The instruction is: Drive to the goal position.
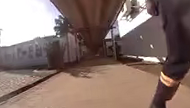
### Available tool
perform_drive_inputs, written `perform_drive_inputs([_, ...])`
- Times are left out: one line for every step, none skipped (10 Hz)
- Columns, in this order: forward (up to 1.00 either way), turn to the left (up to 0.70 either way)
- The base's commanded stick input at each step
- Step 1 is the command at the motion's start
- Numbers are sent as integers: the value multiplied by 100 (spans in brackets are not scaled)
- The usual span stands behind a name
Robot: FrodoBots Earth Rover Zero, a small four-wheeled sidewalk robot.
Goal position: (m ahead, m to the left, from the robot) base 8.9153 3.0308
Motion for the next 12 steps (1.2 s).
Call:
perform_drive_inputs([70, 0])
perform_drive_inputs([70, 0])
perform_drive_inputs([70, 0])
perform_drive_inputs([70, 0])
perform_drive_inputs([70, 0])
perform_drive_inputs([70, 0])
perform_drive_inputs([70, 0])
perform_drive_inputs([70, 0])
perform_drive_inputs([70, 0])
perform_drive_inputs([70, 0])
perform_drive_inputs([70, 0])
perform_drive_inputs([70, 0])
